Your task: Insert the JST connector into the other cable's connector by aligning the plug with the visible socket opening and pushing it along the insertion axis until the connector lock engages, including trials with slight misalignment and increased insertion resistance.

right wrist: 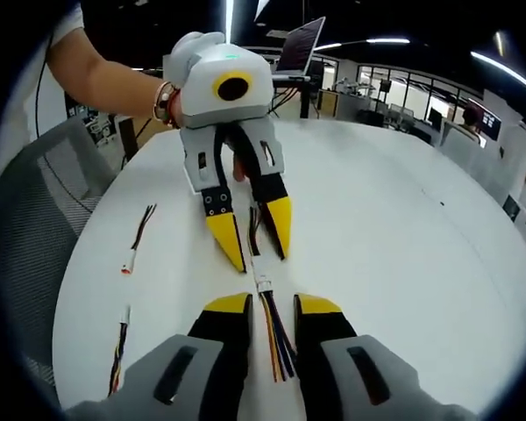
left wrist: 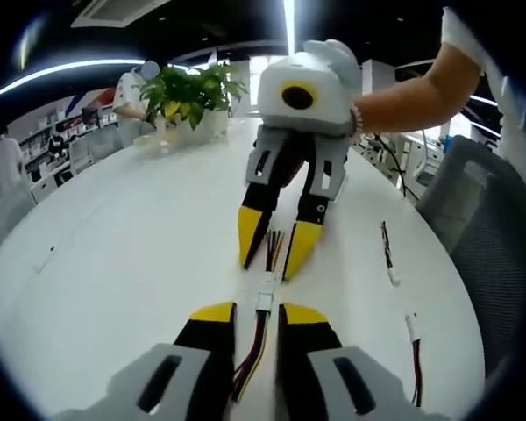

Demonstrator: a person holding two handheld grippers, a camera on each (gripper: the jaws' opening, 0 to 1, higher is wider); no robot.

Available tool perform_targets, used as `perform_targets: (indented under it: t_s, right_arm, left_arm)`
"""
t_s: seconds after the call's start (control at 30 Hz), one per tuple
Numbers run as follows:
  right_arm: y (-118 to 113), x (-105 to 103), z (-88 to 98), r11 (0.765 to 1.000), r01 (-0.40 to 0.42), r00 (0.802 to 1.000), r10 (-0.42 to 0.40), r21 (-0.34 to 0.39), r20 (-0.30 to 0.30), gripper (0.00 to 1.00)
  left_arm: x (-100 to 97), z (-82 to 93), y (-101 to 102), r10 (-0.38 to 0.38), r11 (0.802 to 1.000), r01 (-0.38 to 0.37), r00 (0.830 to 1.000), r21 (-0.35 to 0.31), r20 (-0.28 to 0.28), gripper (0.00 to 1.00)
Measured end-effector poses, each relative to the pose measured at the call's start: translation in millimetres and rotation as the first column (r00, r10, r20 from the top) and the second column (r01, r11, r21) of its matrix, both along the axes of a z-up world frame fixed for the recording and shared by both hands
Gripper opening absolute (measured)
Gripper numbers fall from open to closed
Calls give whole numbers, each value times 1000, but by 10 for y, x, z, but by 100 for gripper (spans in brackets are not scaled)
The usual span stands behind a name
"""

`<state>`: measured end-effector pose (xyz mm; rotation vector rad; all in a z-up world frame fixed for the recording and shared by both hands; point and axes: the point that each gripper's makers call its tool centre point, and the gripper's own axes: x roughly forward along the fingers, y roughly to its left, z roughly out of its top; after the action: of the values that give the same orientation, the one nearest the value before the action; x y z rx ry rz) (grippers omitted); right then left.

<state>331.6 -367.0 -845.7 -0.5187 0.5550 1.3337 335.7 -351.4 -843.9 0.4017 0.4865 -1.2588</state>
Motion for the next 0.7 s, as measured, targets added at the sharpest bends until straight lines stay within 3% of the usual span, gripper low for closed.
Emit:
perform_targets:
  t_s: [0.17,0.47,0.7]
  right_arm:
    - [-5,-16,51,1000,1,1000,-1,5,3,17]
    - [-42,-96,217,1000,-2,999,3,-3,36,18]
    - [-78,-176,344,1000,0,998,0,-9,56,19]
  left_arm:
    - [-43,42,18,22,999,-23,1000,-26,-10,18]
    - [-33,399,53,78,992,-76,997,-102,21,18]
    - [-143,497,62,82,993,-78,996,-92,37,18]
